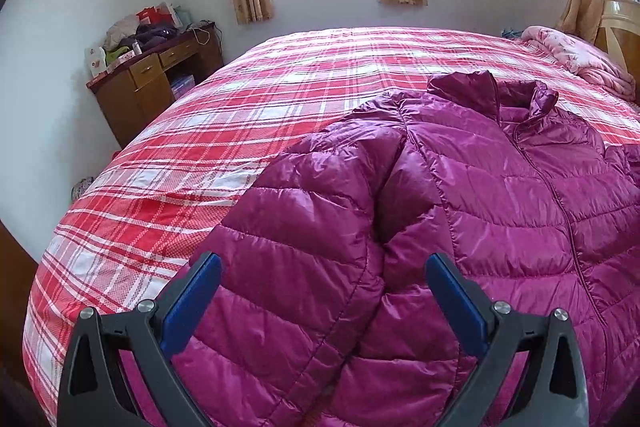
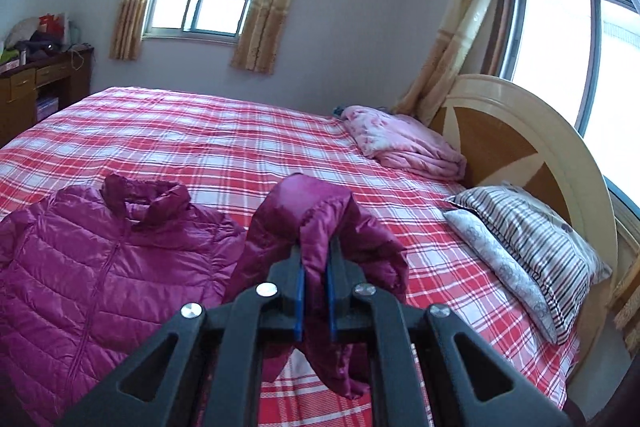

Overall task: Fold large clothes
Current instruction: 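Carry the held sleeve across the jacket front and open the right gripper, then close the left gripper on the other sleeve cuff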

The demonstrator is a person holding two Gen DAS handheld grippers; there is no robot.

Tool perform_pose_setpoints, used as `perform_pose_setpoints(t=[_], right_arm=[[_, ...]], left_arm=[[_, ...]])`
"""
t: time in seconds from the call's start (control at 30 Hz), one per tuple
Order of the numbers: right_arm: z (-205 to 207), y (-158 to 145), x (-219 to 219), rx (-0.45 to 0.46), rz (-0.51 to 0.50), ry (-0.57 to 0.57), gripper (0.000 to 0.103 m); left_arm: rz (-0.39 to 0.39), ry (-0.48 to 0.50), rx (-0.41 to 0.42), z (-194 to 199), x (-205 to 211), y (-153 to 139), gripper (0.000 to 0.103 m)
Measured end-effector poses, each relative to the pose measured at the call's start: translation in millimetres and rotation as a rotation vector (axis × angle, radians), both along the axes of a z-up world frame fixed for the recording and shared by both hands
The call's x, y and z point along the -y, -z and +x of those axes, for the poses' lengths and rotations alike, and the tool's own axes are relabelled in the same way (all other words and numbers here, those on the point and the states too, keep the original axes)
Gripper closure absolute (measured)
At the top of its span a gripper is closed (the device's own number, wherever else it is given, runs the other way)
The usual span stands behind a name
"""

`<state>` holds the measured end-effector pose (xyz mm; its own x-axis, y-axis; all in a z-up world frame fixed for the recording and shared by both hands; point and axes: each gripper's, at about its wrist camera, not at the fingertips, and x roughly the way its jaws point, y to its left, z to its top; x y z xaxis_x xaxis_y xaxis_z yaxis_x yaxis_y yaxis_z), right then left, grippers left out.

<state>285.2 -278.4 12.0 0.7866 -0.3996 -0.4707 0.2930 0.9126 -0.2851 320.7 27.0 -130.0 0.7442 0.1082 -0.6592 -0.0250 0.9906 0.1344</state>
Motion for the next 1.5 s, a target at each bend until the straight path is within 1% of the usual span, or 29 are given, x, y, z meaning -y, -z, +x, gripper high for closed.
perform_pose_setpoints(t=[0.3,0.6,0.83,0.87,0.93,0.97,1.0,1.03,1.07,1.1,1.17,1.23,1.33,1.37,1.4,1.43,1.47,1.5], right_arm=[[31,38,-90,-0.076,-0.075,-0.172,0.093],[55,91,-153,-0.154,-0.026,-0.281,0.093],[66,123,-181,-0.209,0.013,-0.334,0.092],[68,127,-184,-0.221,0.027,-0.344,0.091],[70,132,-187,-0.236,0.077,-0.374,0.086],[69,133,-188,-0.239,0.112,-0.395,0.08],[67,132,-189,-0.246,0.157,-0.43,0.062],[61,131,-190,-0.248,0.202,-0.471,0.05],[54,126,-192,-0.235,0.233,-0.51,0.032],[45,122,-194,-0.216,0.245,-0.535,0.028],[30,113,-199,-0.21,0.267,-0.593,0.028],[14,102,-197,-0.201,0.313,-0.639,0.029],[-3,88,-184,-0.158,0.39,-0.653,0.03],[-6,85,-178,-0.144,0.417,-0.644,0.033],[-7,83,-171,-0.135,0.435,-0.624,0.04],[-2,84,-168,-0.137,0.426,-0.587,0.043],[5,89,-165,-0.154,0.398,-0.531,0.051],[15,95,-163,-0.173,0.378,-0.479,0.062]], left_arm=[[-0.021,-0.021,0.017,7,-12,-8,0.001],[-0.008,-0.031,0.017,11,-18,-7,0.001],[0.003,-0.053,0.008,19,-25,-5,0.001],[0.003,-0.055,0.006,19,-26,-5,0.001],[0.006,-0.06,0.004,21,-26,-4,0.001],[0.006,-0.062,0.001,21,-26,-3,0.001],[0.008,-0.063,-0.001,22,-27,-3,0.001],[0.01,-0.066,0.0,22,-27,-3,0.001],[0.012,-0.072,0.004,21,-29,-4,0.001],[0.016,-0.081,0.009,21,-30,-5,0.001],[0.016,-0.103,0.016,22,-36,-7,0.001],[0.006,-0.122,0.017,23,-42,-9,0.001],[0.001,-0.135,0.019,22,-46,-11,0.001],[0.003,-0.138,0.021,21,-46,-12,0.001],[0.002,-0.138,0.022,20,-45,-12,0.001],[0.0,-0.136,0.023,19,-43,-13,0.001],[-0.002,-0.13,0.021,18,-40,-13,0.001],[-0.003,-0.122,0.021,17,-37,-14,0.001]])
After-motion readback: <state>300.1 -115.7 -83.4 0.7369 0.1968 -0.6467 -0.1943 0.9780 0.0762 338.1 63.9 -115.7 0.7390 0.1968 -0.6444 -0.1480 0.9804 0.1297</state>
